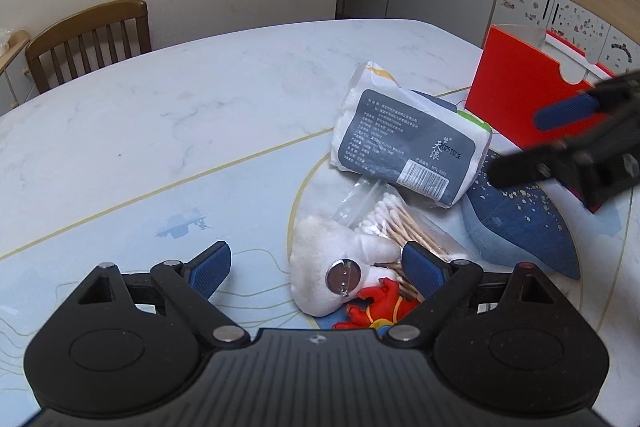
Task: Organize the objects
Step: 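Grasp the white plush toy with the left gripper while the right gripper grasps the tissue packet, then carry the plush toy and tissue packet with both grippers into the shoebox, then open both grippers to release the plush toy and tissue packet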
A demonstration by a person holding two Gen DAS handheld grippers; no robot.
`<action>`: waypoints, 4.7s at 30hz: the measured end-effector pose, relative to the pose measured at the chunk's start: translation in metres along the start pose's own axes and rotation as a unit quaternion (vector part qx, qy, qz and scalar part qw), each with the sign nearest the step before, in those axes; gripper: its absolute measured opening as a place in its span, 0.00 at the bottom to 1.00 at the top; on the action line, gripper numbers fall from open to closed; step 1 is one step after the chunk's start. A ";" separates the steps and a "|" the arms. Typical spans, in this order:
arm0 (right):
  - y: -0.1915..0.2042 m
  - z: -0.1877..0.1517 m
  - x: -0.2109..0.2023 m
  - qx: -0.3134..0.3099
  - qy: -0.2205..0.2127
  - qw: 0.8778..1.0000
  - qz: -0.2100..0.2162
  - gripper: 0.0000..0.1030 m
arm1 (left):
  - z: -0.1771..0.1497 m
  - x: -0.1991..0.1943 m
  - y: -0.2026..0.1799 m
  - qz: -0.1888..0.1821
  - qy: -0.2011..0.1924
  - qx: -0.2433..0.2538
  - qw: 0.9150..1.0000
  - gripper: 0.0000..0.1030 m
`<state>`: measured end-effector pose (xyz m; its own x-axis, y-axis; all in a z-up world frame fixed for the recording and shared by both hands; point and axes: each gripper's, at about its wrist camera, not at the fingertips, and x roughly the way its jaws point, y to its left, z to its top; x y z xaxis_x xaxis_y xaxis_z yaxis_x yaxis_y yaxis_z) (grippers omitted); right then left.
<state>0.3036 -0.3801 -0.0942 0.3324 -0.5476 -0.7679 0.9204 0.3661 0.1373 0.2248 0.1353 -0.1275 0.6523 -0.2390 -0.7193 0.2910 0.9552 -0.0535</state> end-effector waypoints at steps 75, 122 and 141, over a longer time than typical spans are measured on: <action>-0.141 -0.020 -0.151 0.072 -0.054 0.995 0.051 0.22 | 0.112 -0.086 -0.157 -0.072 -0.086 0.012 0.994 0.49; -0.303 -0.039 -0.059 0.081 0.010 0.996 -0.043 0.22 | 0.208 0.123 -0.323 -0.042 0.036 0.147 0.988 0.49; -0.300 -0.046 -0.040 0.070 0.033 0.996 -0.044 0.26 | 0.210 0.167 -0.312 -0.055 0.114 0.106 0.986 0.51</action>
<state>0.0050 -0.4338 -0.1337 0.2390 -0.5200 -0.8201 0.9666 0.2082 0.1497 0.3904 -0.2390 -0.0855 0.4415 -0.2716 -0.8552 0.5077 0.8615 -0.0116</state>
